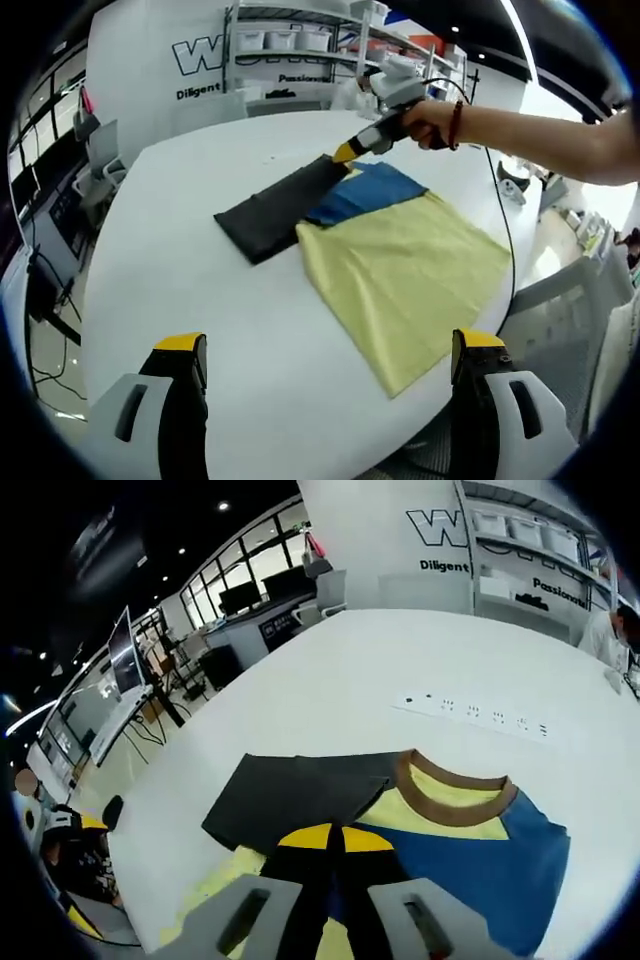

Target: Fold the garment on the visible template until the final outline fits inside the template.

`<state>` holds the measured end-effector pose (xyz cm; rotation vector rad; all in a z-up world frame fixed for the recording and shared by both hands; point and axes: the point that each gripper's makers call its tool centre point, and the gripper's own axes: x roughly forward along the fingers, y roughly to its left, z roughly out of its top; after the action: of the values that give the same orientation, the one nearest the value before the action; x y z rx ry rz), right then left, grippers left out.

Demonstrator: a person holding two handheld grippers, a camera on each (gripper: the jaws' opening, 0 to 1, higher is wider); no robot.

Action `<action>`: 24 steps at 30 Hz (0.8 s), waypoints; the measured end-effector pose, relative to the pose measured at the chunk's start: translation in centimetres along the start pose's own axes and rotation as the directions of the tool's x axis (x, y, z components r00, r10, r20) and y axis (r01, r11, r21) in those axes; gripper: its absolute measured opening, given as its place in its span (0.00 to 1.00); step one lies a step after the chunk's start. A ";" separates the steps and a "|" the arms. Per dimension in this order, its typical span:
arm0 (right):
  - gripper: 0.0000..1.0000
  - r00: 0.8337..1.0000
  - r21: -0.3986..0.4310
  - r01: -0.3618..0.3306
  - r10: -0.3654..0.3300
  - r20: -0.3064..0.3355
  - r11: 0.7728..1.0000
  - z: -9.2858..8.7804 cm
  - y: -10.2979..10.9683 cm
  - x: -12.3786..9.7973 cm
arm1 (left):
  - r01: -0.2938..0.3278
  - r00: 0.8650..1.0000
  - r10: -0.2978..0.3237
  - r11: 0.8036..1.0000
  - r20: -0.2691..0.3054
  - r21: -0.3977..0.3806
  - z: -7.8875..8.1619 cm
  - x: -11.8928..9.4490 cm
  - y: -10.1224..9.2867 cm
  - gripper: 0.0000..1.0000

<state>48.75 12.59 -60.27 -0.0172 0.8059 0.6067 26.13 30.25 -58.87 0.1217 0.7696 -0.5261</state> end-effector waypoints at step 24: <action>0.00 0.983 -0.091 0.177 -0.181 -0.041 0.980 -2.1 -9.8 -6.8 | 0.003 1.000 -0.003 1.000 -0.001 0.022 0.4 0.4 -0.3 0.99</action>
<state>48.77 0.48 -59.15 -0.1829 0.8156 0.4718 26.49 29.73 -58.79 0.1408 0.7654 -0.5377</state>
